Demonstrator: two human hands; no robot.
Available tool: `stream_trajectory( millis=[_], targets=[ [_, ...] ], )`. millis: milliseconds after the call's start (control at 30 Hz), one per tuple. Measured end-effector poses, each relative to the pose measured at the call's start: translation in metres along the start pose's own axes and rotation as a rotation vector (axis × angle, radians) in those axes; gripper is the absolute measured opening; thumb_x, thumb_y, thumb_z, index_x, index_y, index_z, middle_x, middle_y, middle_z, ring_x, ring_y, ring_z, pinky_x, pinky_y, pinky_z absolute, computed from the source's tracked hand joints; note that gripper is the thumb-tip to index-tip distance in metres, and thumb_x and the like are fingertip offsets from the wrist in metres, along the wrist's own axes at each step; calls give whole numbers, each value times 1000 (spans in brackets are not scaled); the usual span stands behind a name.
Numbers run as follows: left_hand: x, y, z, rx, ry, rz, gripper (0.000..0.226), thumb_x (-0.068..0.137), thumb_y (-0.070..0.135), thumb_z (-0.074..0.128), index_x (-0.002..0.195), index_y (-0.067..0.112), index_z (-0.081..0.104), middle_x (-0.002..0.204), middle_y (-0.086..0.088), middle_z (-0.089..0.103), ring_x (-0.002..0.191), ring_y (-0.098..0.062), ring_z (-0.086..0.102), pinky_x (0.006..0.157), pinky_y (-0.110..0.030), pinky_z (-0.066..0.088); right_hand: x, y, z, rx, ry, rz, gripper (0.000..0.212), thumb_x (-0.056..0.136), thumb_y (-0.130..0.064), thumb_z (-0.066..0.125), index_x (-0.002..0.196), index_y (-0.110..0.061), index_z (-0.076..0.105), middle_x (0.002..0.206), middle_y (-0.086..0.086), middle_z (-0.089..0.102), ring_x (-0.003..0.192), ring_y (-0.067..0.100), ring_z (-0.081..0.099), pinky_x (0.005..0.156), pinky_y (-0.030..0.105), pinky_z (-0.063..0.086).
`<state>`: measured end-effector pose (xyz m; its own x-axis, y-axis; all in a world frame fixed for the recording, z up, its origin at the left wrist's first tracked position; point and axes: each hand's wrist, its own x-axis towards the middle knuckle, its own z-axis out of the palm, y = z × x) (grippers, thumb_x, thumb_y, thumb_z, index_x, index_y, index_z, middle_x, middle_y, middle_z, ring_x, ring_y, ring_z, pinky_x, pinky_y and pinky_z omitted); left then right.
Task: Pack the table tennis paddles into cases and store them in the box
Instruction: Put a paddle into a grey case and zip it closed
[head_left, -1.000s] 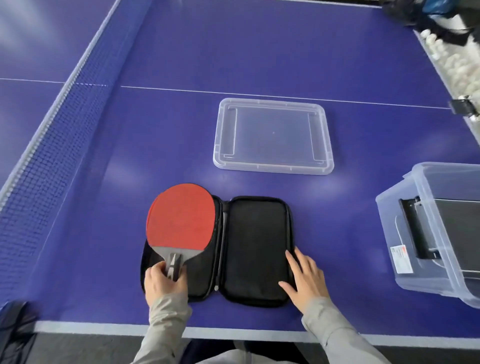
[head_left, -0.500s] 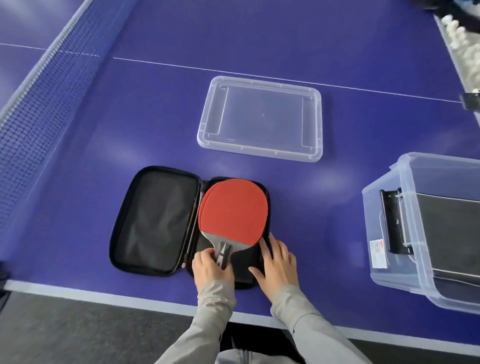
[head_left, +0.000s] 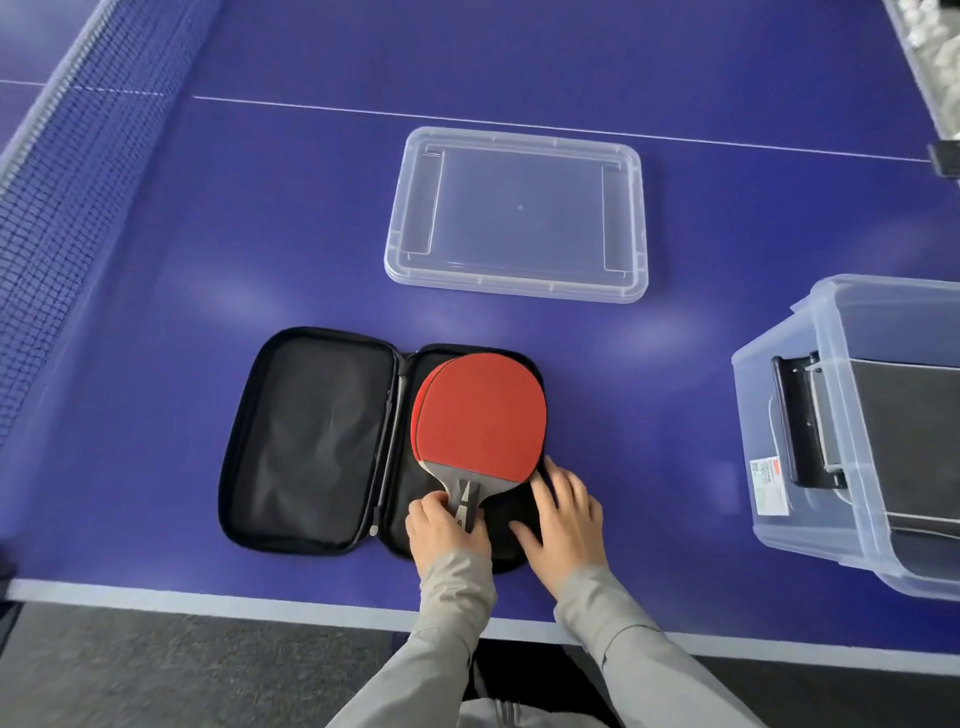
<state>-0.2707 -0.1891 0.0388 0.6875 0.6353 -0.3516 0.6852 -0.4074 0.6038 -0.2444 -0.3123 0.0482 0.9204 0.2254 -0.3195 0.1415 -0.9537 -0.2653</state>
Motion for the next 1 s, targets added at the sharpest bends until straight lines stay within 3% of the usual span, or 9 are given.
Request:
stream_trajectory(
  millis=[100, 200, 267, 367, 567, 700, 833, 900, 1000],
  targets=[
    [1, 0, -7, -17, -55, -40, 69, 62, 29, 84, 117, 3, 51, 113, -10, 49, 111, -28, 44, 97, -32, 34, 3, 1, -4, 443, 63, 168, 47, 93, -15, 50, 139, -17, 41, 145, 0, 40, 135, 18, 30, 108, 35, 27],
    [13, 1, -25, -270, -84, -97, 79, 63, 33, 84, 128, 10, 44, 116, 0, 41, 113, -20, 43, 103, -35, 38, 13, -4, -17, 734, 148, 328, 38, 96, -14, 47, 134, -15, 47, 134, 1, 48, 129, 16, 34, 111, 36, 28],
    [31, 4, -39, -416, -111, -87, 79, 68, 28, 82, 133, 9, 41, 119, 1, 39, 110, -18, 48, 99, -35, 42, 27, -10, -24, 732, 161, 344, 37, 95, -18, 52, 131, -13, 51, 124, 2, 51, 121, 19, 39, 106, 35, 32],
    [64, 11, -52, -414, -188, -46, 78, 73, 22, 79, 137, 6, 37, 128, -5, 38, 111, -16, 49, 95, -29, 42, 48, -20, -32, 750, 135, 391, 38, 91, -18, 58, 127, -8, 53, 109, 3, 47, 112, 24, 44, 99, 32, 37],
    [88, 16, -47, -239, -296, 59, 72, 72, 14, 79, 134, 7, 45, 128, -4, 40, 119, -25, 48, 105, -40, 40, 59, -34, -33, 771, 163, 396, 49, 87, 0, 60, 133, -5, 46, 121, 14, 44, 103, 25, 53, 97, 33, 44],
    [89, 10, -47, -247, -295, 58, 74, 70, 10, 80, 134, 10, 44, 123, 3, 40, 117, -24, 50, 104, -40, 42, 61, -37, -31, 759, 142, 398, 51, 89, -1, 57, 138, -7, 42, 126, 13, 41, 109, 25, 51, 101, 34, 41],
    [90, 10, -52, -267, -313, 65, 71, 70, 10, 80, 132, 9, 46, 123, 0, 43, 112, -22, 54, 101, -35, 45, 57, -33, -29, 708, 119, 344, 52, 92, -12, 56, 141, -9, 38, 131, 10, 41, 118, 23, 46, 101, 29, 37],
    [89, 7, -63, -274, -290, 97, 67, 72, 13, 80, 131, 8, 48, 123, -3, 46, 106, -16, 55, 97, -28, 45, 51, -30, -29, 710, 117, 320, 54, 92, -19, 59, 141, -10, 38, 133, 8, 41, 122, 21, 44, 103, 30, 36],
    [97, -15, -98, -140, -105, 233, 64, 73, 20, 79, 129, 9, 51, 125, -6, 46, 113, -19, 49, 103, -34, 40, 32, -20, -25, 641, 167, 286, 58, 88, -25, 65, 139, -11, 42, 132, 7, 45, 126, 21, 40, 107, 34, 35]
  ],
)
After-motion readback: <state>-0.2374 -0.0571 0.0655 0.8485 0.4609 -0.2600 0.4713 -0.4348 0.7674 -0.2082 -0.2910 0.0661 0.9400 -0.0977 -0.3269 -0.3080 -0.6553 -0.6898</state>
